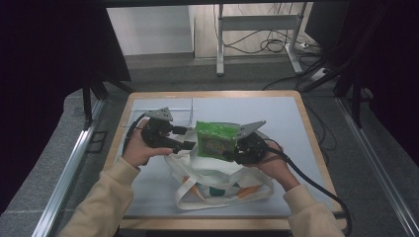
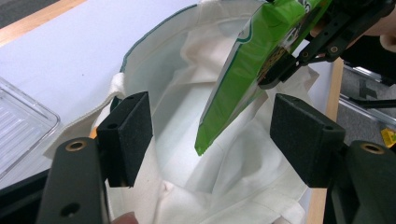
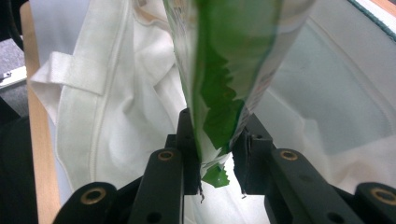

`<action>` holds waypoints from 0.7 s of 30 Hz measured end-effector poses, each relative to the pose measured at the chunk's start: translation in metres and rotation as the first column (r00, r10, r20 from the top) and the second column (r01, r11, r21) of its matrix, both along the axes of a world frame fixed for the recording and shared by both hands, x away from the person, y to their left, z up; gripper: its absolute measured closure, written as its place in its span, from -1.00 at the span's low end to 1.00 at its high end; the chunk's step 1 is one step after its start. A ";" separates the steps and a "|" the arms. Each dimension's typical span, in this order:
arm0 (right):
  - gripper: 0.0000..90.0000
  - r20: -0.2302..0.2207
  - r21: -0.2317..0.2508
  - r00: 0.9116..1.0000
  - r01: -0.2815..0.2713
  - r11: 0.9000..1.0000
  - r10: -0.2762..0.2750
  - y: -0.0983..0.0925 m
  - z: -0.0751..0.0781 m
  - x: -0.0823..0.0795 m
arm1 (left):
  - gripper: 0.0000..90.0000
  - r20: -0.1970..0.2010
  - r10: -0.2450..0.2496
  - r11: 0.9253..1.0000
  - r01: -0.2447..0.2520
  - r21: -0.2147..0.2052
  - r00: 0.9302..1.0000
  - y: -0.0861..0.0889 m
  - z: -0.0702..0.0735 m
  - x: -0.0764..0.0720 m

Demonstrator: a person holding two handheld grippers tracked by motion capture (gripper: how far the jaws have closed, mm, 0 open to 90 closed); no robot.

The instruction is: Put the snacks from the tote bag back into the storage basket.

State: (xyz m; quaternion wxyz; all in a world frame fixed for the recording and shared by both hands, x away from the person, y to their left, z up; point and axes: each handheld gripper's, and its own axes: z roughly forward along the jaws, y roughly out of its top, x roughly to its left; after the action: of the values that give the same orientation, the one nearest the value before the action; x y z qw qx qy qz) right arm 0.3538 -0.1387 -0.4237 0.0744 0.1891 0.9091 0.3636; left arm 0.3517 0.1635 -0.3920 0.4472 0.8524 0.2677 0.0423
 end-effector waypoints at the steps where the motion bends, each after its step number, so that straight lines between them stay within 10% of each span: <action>1: 0.62 0.001 -0.004 1.000 0.000 1.000 0.000 0.000 0.000 0.000 | -0.33 0.002 0.000 1.000 0.000 0.003 1.000 0.000 0.001 0.000; 21: 0.62 0.088 -0.153 0.995 -0.029 0.988 0.043 0.018 0.026 0.010 | -0.33 0.074 -0.016 0.999 0.013 0.040 0.997 0.004 0.043 0.000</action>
State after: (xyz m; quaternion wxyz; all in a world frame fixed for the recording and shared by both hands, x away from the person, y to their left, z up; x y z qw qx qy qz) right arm 0.3642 -0.1204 -0.3974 0.1234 0.1498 0.9331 0.3029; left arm 0.3517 0.1677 -0.3485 0.4402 0.8608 0.2440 0.0760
